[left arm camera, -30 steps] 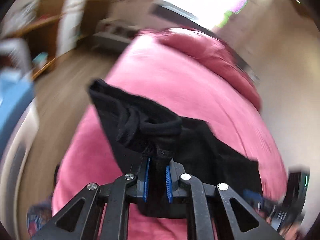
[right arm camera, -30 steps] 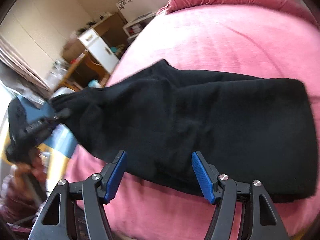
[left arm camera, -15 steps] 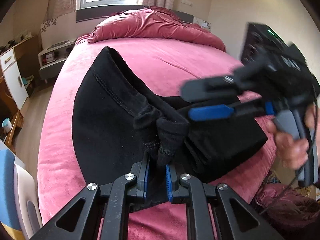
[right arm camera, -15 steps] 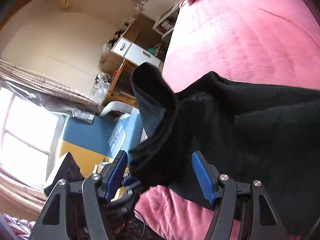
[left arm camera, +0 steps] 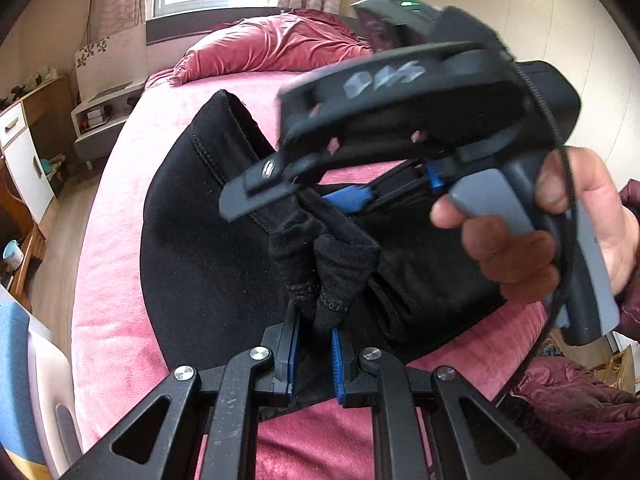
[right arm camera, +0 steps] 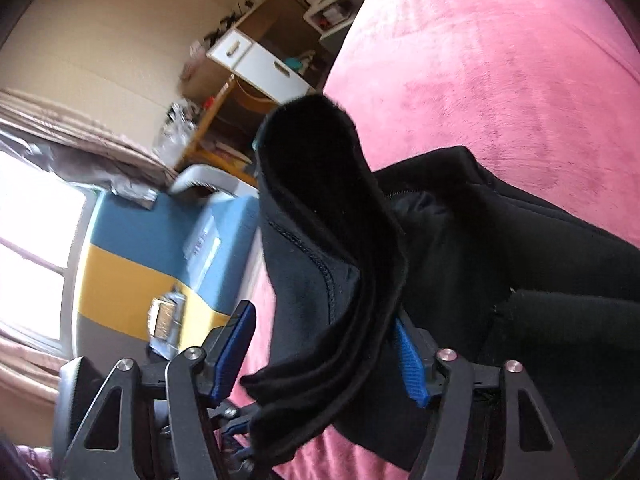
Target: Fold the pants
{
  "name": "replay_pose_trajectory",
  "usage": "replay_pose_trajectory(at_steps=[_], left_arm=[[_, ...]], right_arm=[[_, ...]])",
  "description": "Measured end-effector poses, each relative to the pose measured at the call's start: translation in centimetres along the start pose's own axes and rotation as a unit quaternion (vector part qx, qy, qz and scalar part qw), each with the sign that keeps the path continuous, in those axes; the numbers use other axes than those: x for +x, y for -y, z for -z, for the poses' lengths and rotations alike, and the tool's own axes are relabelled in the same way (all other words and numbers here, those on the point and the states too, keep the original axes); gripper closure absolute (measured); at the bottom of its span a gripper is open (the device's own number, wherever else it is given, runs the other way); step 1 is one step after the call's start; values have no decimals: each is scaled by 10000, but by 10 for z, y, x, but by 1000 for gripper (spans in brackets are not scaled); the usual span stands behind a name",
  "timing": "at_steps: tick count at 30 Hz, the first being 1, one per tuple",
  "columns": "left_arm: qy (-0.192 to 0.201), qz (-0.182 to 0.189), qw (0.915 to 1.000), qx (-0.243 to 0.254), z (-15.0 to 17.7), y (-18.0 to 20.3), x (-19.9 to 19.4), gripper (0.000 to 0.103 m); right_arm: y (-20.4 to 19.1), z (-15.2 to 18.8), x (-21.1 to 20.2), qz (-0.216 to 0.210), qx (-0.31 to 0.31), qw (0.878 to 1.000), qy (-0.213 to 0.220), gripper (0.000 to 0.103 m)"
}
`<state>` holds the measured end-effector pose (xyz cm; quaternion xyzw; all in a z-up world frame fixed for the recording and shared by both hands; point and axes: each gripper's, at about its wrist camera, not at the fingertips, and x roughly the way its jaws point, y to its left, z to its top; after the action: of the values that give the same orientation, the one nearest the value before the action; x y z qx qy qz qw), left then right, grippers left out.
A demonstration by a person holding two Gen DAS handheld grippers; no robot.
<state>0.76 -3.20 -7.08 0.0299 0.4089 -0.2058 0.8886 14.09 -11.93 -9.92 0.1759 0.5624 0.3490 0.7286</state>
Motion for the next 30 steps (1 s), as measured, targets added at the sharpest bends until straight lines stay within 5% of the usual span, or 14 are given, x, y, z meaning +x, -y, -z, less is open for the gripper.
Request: replay_pose_trajectory(at_steps=[4,12,15,17,20,23,26,30], left_arm=[[14,-29,10000,-32,1,-1,-1,90],[137,44,9999,-20,-1,-2,-12,90],[223,452,9985,-195,-4,-10,-27,81],[429,1208,9889,-758,-6,-31,-46,75],[848,1825,9649,-1689,-4,-72,-73,72],[1059,1621,9562,-2195,-2,-106,-85,72],[1055,1211,9581,-2374,0,-125,-85,72],[854,1165,9622,-2310,-2,-124,-70,72]], right_arm=[[-2,-3,12,263,-165,9995,-96,85],[-10,-1,0,326,-303,9990,79,89],[-16,1,-13,265,-360,9989,168,89],[-18,2,-26,163,-340,9989,289,89],[-20,4,-50,50,-330,9981,509,90],[-23,9,-74,-25,-324,9969,723,90],[-26,16,-98,-29,-301,9952,930,90],[-15,31,-135,-69,-105,9921,1248,90]])
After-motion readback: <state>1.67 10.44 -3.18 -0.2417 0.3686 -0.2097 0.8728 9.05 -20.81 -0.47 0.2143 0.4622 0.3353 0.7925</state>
